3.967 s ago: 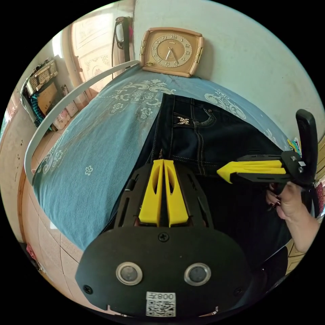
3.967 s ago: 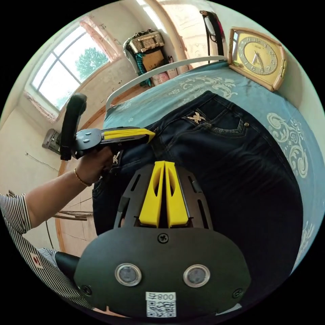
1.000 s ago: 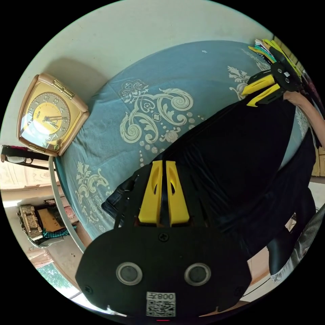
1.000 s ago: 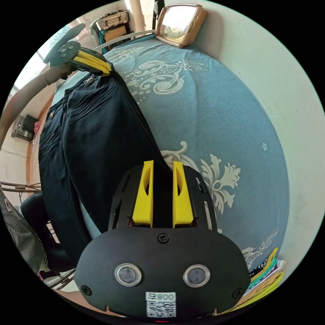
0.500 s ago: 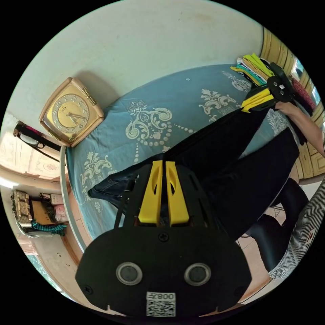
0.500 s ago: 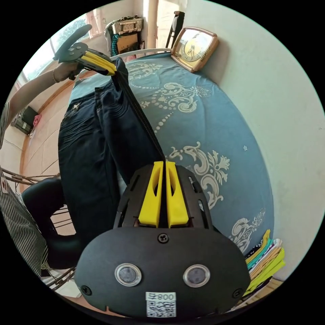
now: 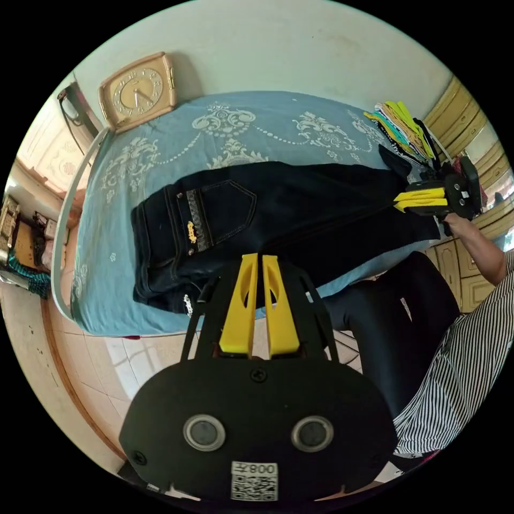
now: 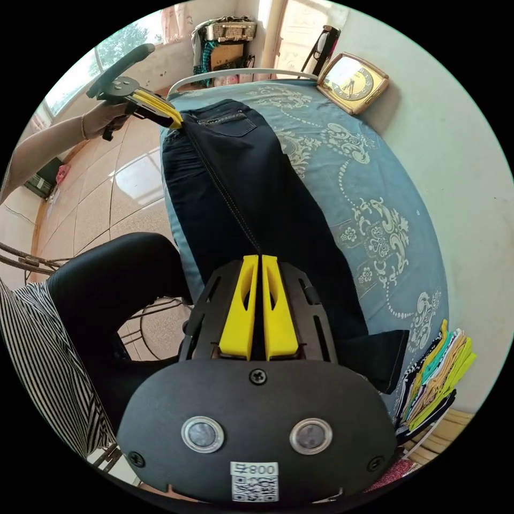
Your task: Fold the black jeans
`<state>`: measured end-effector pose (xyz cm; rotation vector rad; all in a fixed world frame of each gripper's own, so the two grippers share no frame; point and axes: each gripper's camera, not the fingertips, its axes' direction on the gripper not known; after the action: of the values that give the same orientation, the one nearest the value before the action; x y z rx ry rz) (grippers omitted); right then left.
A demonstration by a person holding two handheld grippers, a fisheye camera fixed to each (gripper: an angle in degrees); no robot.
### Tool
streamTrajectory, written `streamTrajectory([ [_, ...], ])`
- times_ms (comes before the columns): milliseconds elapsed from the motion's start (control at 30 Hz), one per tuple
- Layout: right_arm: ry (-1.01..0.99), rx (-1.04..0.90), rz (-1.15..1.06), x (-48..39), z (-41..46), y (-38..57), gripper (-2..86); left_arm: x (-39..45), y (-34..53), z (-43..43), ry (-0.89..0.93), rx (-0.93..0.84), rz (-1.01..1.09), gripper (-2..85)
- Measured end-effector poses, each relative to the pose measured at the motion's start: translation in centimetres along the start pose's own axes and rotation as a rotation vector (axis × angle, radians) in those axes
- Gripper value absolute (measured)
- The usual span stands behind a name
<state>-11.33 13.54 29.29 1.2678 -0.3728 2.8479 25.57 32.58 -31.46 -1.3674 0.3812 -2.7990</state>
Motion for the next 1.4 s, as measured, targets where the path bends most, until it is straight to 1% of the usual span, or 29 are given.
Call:
streamTrajectory([
  [67,0.004,-0.063,-0.003,-2.3,0.5,-0.4,0.8,-0.5,3.3,3.7,0.033,-0.05,-0.04,1.5],
  [167,0.021,-0.111,-0.003,-4.1,0.0,-1.0,0.8,-1.0,6.4,6.7,0.028,-0.054,-0.068,1.5],
  [500,0.019,-0.125,0.001,-6.4,-6.0,-4.4,0.8,-4.7,13.8,12.6,0.017,-0.006,-0.1,1.3],
  [600,0.012,-0.143,-0.025,-7.2,-6.7,-5.3,0.8,-6.3,16.2,15.7,0.073,-0.028,-0.129,1.3],
  [633,0.014,-0.164,-0.039,-7.5,-6.4,-5.6,0.8,-7.0,17.3,17.3,0.105,-0.062,-0.153,1.4],
  [667,0.006,-0.19,-0.049,-7.7,-6.0,-5.8,0.8,-7.9,18.7,18.3,0.137,-0.05,-0.213,1.7],
  [700,0.005,-0.202,-0.053,-7.8,-5.9,-5.9,0.8,-8.5,19.5,18.6,0.162,-0.028,-0.25,1.8],
  [767,0.011,-0.212,-0.06,-8.1,-5.9,-6.2,0.8,-11.3,23.1,19.3,0.305,0.131,-0.425,3.5],
  [800,0.011,-0.214,-0.059,-8.2,-5.9,-6.3,0.8,-12.1,24.0,19.6,0.341,0.176,-0.478,4.2],
  [867,0.002,-0.218,-0.058,-8.0,-6.0,-6.7,0.8,-15.6,27.6,21.6,0.476,0.321,-0.701,8.3],
  [900,-0.002,-0.22,-0.058,-7.9,-6.0,-6.8,0.8,-16.5,28.4,22.3,0.505,0.345,-0.759,8.9],
  [933,-0.01,-0.224,-0.057,-7.7,-6.1,-7.0,0.8,-18.1,29.9,23.8,0.544,0.386,-0.872,10.2],
  [967,-0.017,-0.225,-0.056,-7.5,-6.3,-7.2,0.8,-19.3,31.2,25.3,0.582,0.429,-0.957,10.3],
  [1000,-0.021,-0.226,-0.056,-7.4,-6.5,-7.3,0.9,-19.8,31.7,26.0,0.603,0.452,-0.995,10.3],
  [1067,-0.041,-0.227,-0.045,-6.7,-7.0,-7.5,0.8,-21.1,33.1,28.8,0.663,0.524,-1.108,8.2],
  [1167,-0.065,-0.226,-0.025,-5.9,-7.6,-7.7,0.8,-21.8,33.5,31.5,0.658,0.479,-1.183,4.1],
  [1233,-0.081,-0.223,-0.008,-5.3,-8.1,-7.8,0.8,-21.9,33.5,32.0,0.645,0.494,-1.188,2.8],
  [1400,-0.087,-0.146,0.021,-4.2,-11.4,-7.9,0.7,-22.2,32.1,30.6,0.586,0.559,-1.021,1.5],
])
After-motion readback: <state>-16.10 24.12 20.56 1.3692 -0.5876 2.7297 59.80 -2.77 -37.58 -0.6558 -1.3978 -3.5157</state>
